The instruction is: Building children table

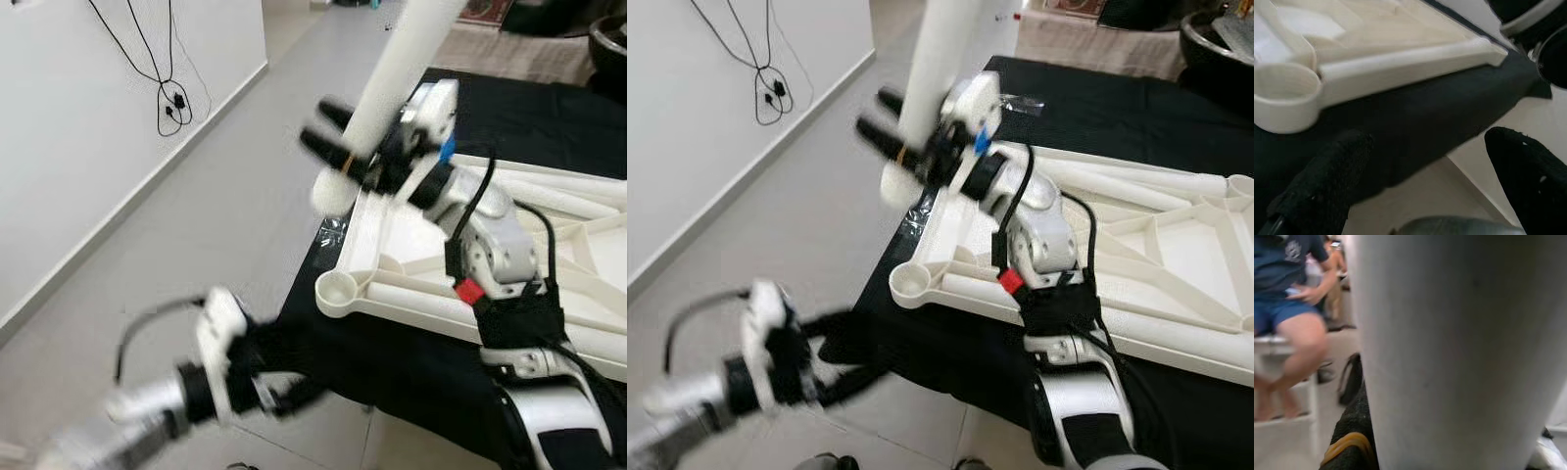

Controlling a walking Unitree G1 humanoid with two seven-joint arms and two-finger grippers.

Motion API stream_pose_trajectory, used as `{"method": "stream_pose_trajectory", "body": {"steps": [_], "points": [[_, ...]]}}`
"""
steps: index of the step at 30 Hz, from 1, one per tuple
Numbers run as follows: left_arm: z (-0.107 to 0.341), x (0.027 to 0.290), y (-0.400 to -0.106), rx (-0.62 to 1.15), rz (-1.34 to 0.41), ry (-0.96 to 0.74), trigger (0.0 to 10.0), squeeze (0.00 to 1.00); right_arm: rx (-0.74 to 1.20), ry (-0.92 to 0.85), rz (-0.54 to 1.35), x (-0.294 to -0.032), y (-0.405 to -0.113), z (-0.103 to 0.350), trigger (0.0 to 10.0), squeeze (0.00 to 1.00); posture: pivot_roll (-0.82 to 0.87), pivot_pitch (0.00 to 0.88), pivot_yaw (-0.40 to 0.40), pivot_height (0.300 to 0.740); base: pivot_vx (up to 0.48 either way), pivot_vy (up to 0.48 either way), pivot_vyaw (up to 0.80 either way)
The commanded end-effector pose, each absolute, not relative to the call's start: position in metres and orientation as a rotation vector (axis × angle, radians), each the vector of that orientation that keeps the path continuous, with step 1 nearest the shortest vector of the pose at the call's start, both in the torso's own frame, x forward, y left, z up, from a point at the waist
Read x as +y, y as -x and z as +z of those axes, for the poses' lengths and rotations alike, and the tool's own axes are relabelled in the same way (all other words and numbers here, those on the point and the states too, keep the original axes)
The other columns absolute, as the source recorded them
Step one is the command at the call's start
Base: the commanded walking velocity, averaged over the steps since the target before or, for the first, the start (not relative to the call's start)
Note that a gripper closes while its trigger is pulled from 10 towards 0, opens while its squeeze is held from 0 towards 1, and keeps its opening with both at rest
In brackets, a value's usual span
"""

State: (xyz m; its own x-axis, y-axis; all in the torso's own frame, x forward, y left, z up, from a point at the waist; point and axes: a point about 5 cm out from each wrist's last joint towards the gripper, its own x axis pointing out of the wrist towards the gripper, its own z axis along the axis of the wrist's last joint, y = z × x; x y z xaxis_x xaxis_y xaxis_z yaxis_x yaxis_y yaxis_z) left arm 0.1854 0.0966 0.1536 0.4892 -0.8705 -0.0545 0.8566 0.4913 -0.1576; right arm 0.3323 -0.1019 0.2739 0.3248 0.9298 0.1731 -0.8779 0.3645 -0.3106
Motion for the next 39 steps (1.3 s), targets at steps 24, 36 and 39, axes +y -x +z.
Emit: {"method": "stream_pose_trajectory", "body": {"steps": [24, 36, 39], "points": [[0.159, 0.089, -0.161, -0.055, -0.766, -0.039, 10.0, 0.0, -0.228, 0.157, 1.725, -0.103, -0.317, 0.277, 10.0, 0.0, 0.06, 0.377, -0.009, 0.74, 0.0, 0.0, 0.0], [0.154, 0.091, -0.168, -0.087, -0.645, -0.145, 10.0, 0.0, -0.344, 0.309, 1.583, -0.077, -0.31, 0.273, 10.0, 0.0, 0.07, 0.353, -0.006, 0.74, 0.0, 0.0, 0.0], [0.153, 0.091, -0.169, -0.091, -0.643, -0.147, 10.0, 0.0, -0.34, 0.342, 1.574, -0.077, -0.31, 0.271, 10.0, 0.0, 0.07, 0.352, -0.005, 0.74, 0.0, 0.0, 0.0]]}}
